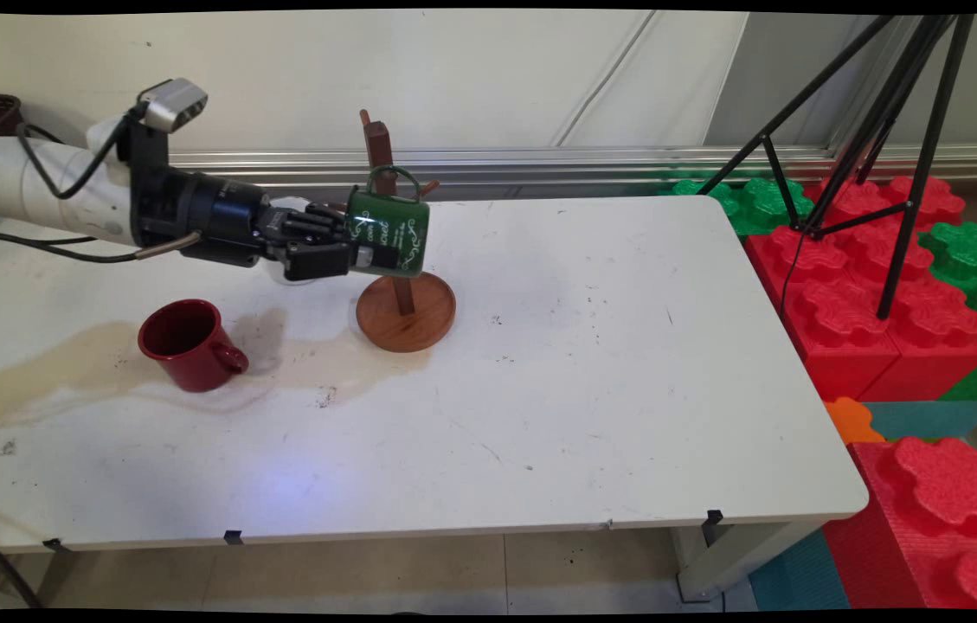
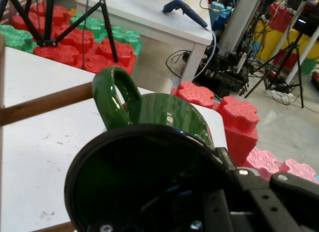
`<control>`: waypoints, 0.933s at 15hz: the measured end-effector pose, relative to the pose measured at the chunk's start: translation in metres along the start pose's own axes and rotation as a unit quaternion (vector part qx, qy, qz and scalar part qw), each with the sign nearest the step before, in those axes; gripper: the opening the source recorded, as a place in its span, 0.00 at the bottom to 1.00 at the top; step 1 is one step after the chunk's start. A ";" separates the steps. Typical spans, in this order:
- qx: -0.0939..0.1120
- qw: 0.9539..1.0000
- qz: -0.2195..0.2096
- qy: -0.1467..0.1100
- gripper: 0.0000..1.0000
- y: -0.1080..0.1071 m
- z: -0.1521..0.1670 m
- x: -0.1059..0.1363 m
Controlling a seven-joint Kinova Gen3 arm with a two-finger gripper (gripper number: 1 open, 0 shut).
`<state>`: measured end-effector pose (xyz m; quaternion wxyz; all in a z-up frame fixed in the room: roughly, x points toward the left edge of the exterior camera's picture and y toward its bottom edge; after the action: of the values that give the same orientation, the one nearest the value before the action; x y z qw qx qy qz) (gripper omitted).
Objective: Place the picked object on the table
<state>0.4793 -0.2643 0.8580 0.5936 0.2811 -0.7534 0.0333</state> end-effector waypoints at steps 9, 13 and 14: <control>-0.017 0.999 0.036 -0.020 0.00 0.016 -0.027 0.005; -0.017 0.997 0.058 -0.040 0.00 0.018 -0.052 0.006; -0.017 0.997 0.062 -0.045 0.00 0.018 -0.057 0.006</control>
<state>0.5201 -0.2295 0.8853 0.5607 0.2245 -0.7957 0.0449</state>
